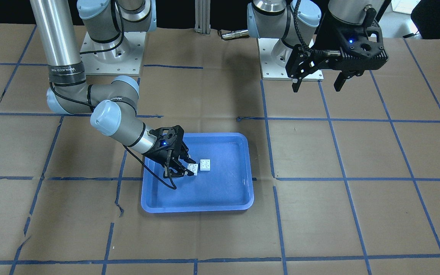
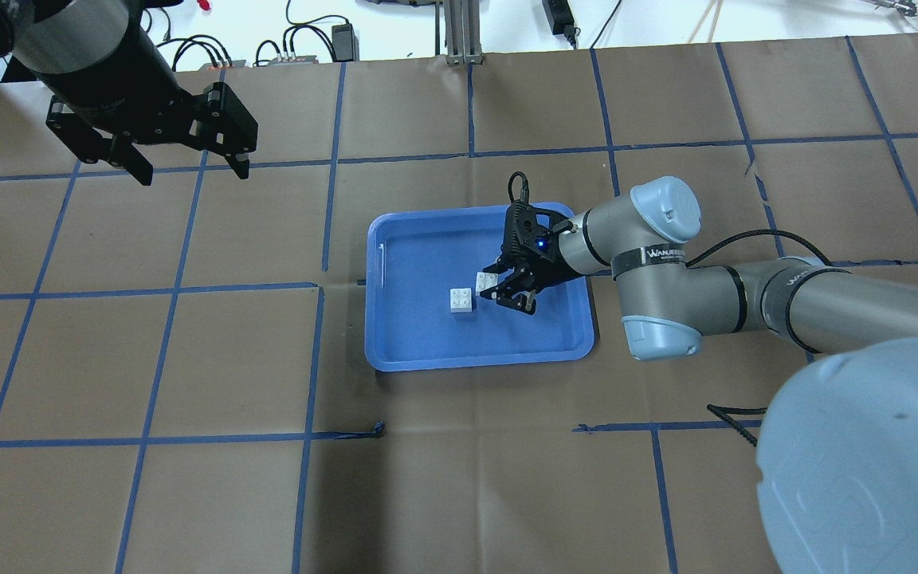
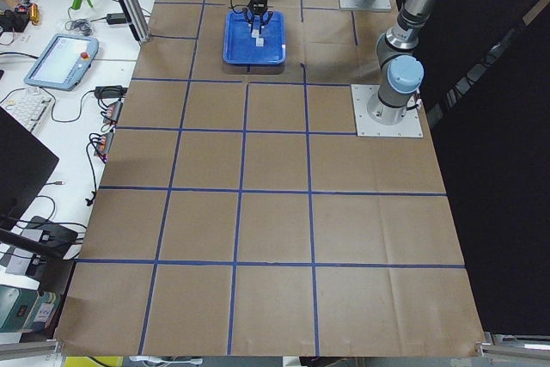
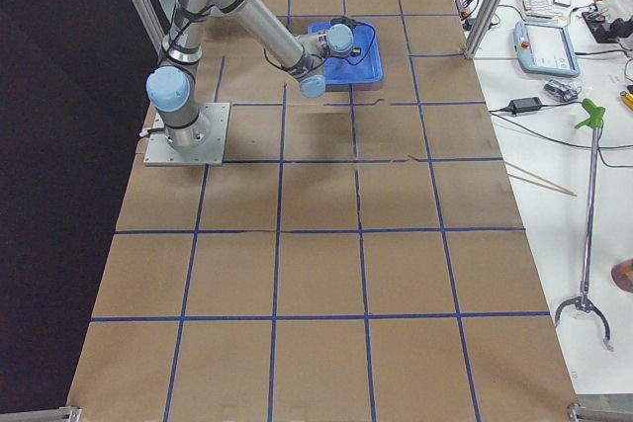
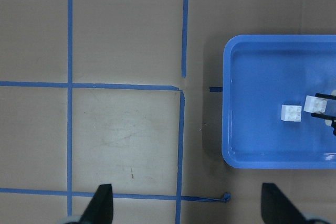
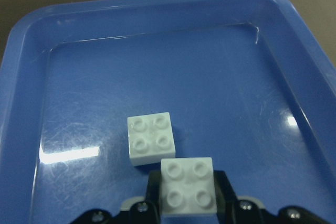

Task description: Assemble white blocks and place on blue tray

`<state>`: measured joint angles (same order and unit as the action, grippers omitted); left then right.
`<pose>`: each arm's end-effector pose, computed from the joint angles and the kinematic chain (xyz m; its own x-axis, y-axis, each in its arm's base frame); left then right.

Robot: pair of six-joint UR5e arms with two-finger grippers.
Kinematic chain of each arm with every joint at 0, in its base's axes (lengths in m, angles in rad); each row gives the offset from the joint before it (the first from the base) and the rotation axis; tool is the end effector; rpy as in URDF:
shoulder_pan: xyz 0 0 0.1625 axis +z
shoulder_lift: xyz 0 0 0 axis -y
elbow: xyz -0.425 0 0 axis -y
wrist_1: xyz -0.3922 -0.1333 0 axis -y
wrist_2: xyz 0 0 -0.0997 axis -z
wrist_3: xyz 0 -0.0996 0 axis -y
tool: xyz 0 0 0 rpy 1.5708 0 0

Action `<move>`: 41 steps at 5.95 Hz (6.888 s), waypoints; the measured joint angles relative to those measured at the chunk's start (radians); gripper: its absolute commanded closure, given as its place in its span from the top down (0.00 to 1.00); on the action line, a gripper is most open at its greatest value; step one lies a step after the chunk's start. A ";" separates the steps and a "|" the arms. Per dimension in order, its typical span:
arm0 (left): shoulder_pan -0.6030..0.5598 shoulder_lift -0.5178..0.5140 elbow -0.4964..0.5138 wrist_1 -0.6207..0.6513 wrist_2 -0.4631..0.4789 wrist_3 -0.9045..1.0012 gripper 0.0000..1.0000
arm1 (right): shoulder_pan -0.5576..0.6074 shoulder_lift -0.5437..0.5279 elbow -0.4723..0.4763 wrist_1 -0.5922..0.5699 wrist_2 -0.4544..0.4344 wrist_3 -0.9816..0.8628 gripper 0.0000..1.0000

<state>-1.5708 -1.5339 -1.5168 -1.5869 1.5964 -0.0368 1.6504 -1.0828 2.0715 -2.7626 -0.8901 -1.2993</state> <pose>-0.1308 -0.4818 0.5310 -0.9990 -0.0386 -0.0228 -0.0368 0.9965 -0.0756 0.2374 -0.5109 0.1546 -0.1300 -0.9911 0.0290 -0.7575 0.0804 -0.6479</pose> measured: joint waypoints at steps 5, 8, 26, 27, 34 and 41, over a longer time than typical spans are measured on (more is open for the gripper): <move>-0.001 0.002 -0.007 0.001 0.001 0.000 1.00 | 0.001 -0.009 0.044 -0.046 0.002 0.000 0.26; -0.001 0.010 -0.017 0.001 0.001 0.000 1.00 | 0.003 -0.009 0.044 -0.045 0.003 0.000 0.26; -0.001 0.024 -0.062 0.034 -0.001 -0.022 1.00 | 0.032 0.001 0.045 -0.064 0.010 0.002 0.42; -0.004 0.019 -0.063 0.043 -0.001 -0.035 1.00 | 0.032 0.001 0.045 -0.064 0.011 0.002 0.43; -0.004 0.017 -0.063 0.048 -0.001 -0.047 1.00 | 0.032 -0.003 0.040 -0.061 0.008 0.013 1.00; 0.000 0.029 -0.063 0.048 0.001 -0.046 1.00 | -0.054 -0.273 -0.258 0.699 -0.280 0.188 1.00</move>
<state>-1.5708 -1.5047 -1.5800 -1.5390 1.5969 -0.0824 1.5965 -1.3563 1.8137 -2.0641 -1.1704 -1.1112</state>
